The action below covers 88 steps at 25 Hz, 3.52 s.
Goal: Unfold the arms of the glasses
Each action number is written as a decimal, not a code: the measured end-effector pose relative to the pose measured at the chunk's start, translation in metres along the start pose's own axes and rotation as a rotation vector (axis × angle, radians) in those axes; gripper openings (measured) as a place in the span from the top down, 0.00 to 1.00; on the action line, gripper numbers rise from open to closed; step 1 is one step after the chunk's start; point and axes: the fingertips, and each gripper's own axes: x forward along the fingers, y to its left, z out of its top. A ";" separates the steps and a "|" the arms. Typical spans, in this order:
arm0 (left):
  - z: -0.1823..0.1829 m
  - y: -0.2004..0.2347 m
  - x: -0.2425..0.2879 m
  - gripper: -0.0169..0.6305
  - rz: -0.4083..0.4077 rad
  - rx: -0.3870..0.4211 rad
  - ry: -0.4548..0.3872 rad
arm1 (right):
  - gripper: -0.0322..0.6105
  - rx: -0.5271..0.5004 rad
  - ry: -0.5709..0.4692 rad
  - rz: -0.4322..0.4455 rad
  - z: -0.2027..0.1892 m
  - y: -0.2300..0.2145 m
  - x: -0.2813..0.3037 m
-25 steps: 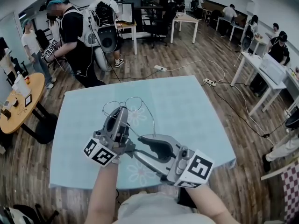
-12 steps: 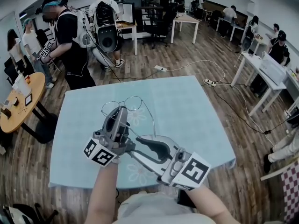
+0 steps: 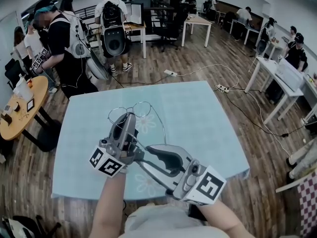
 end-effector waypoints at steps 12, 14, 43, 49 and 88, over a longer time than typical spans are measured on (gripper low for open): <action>-0.004 -0.001 0.002 0.96 0.013 0.059 0.020 | 0.78 -0.057 0.059 0.124 -0.007 0.037 0.016; -0.001 -0.003 0.002 0.96 -0.004 0.055 0.011 | 0.78 -0.064 0.064 0.132 -0.008 0.040 0.018; 0.020 -0.029 0.003 0.96 -0.136 0.030 -0.064 | 0.83 -0.218 0.223 -0.280 -0.028 -0.088 -0.022; 0.021 -0.035 0.004 0.96 -0.154 0.042 -0.057 | 0.86 -0.225 0.218 -0.324 -0.026 -0.098 -0.024; 0.020 -0.039 0.011 0.96 -0.175 0.075 -0.032 | 0.94 -0.241 0.214 -0.381 -0.017 -0.115 -0.026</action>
